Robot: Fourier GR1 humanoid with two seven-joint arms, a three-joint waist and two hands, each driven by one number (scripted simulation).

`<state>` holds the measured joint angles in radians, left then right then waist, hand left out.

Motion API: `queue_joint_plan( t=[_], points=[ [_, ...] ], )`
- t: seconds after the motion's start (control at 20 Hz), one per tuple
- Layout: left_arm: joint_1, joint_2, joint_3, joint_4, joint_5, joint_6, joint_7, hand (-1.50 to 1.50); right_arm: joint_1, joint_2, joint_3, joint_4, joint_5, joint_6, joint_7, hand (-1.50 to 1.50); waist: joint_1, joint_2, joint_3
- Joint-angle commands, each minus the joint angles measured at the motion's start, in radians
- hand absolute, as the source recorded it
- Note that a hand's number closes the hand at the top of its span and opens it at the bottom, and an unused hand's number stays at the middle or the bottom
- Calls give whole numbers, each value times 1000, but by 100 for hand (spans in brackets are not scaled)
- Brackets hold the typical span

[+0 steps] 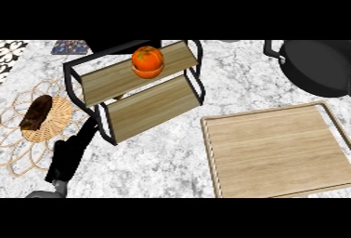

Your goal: Pick the squash from the tray and place it in the tiered shelf

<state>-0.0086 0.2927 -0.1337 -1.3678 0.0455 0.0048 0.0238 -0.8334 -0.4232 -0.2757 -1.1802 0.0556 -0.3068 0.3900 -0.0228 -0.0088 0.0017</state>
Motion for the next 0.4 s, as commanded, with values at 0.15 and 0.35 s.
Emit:
queue_joint_plan(
  t=[0.15, 0.35],
  points=[
    [31, -24, -7, -22, -26, -7, -8, 0, 169, -143, -95, -95, -130, 218, -66, -150, 21, 8, -1],
    [5, -13, 33, 15, -10, -53, -6, 0, 261, -135, -64, -193, -119, 241, -24, -150, 21, 8, -2]
  ],
)
